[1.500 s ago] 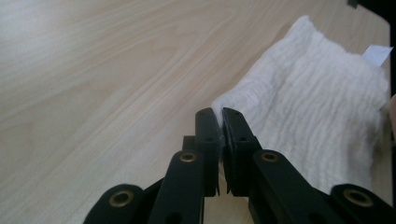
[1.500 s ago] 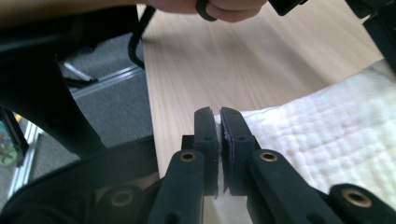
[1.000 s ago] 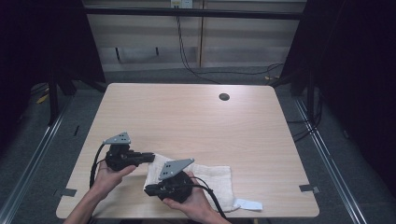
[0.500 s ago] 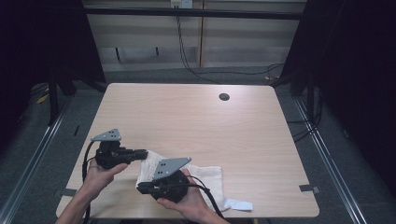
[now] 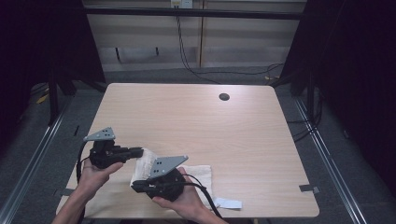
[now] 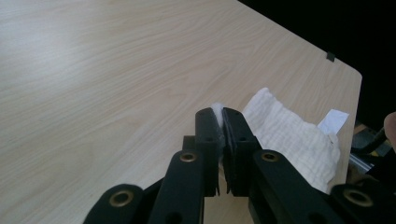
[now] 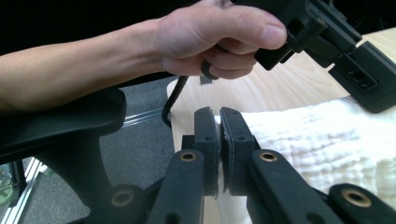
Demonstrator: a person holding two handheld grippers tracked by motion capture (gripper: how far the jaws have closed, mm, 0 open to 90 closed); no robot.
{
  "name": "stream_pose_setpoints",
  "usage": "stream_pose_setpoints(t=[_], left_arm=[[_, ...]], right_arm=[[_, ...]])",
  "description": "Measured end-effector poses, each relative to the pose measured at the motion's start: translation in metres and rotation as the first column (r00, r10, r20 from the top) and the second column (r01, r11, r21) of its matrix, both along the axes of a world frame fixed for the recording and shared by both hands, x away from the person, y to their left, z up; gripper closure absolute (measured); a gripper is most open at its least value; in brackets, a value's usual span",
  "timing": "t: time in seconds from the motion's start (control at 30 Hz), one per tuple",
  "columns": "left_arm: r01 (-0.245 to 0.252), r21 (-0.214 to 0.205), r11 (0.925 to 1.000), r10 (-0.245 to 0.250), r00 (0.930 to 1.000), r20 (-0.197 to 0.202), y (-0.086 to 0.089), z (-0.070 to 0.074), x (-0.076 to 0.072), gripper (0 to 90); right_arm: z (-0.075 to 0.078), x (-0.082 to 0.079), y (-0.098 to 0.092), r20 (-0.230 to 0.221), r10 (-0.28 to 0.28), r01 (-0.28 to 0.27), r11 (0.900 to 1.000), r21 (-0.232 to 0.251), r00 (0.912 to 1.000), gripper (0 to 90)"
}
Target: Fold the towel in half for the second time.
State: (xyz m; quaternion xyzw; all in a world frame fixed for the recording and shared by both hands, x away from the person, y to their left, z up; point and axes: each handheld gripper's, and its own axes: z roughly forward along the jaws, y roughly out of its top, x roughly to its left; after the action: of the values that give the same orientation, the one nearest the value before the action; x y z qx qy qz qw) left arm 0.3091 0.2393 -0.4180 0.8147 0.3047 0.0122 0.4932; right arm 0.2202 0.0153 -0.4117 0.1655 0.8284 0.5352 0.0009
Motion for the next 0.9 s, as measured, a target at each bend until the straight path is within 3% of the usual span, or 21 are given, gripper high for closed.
stream_pose_setpoints(t=[0.2,0.37,0.4,0.57,0.83,0.9], left_arm=[[0.03,0.013,0.9995,-0.029,0.9995,-0.008,-0.016,0.0,0.002,85.9],[0.048,0.009,0.9988,-0.048,0.9987,-0.019,-0.036,-0.004,0.007,85.9],[0.057,0.026,0.9981,-0.056,0.9982,-0.022,-0.046,-0.006,0.01,85.9],[0.078,0.033,0.9964,-0.077,0.9962,-0.04,-0.063,-0.011,0.014,85.8],[0.098,0.038,0.9944,-0.096,0.9934,-0.063,-0.086,-0.02,0.019,85.8],[0.121,0.056,0.991,-0.117,0.9911,-0.063,-0.094,-0.018,0.021,85.8]], right_arm=[[0.006,-0.003,-0.012,0.01,-0.018,0.018,0.9995,-0.024,0.9998,86.4],[0.008,-0.004,-0.028,0.014,-0.051,0.051,0.9984,-0.025,0.9986,86.4],[0.008,-0.004,-0.034,0.003,-0.068,0.068,0.9974,-0.025,0.9977,86.3],[0.007,-0.004,-0.047,0.008,-0.094,0.094,0.9945,-0.047,0.9956,86.3],[-0.008,-0.008,-0.077,-0.041,-0.153,0.151,0.9874,-0.046,0.9873,86.1],[-0.011,-0.009,-0.085,-0.054,-0.172,0.169,0.9845,-0.045,0.9837,86.1]])
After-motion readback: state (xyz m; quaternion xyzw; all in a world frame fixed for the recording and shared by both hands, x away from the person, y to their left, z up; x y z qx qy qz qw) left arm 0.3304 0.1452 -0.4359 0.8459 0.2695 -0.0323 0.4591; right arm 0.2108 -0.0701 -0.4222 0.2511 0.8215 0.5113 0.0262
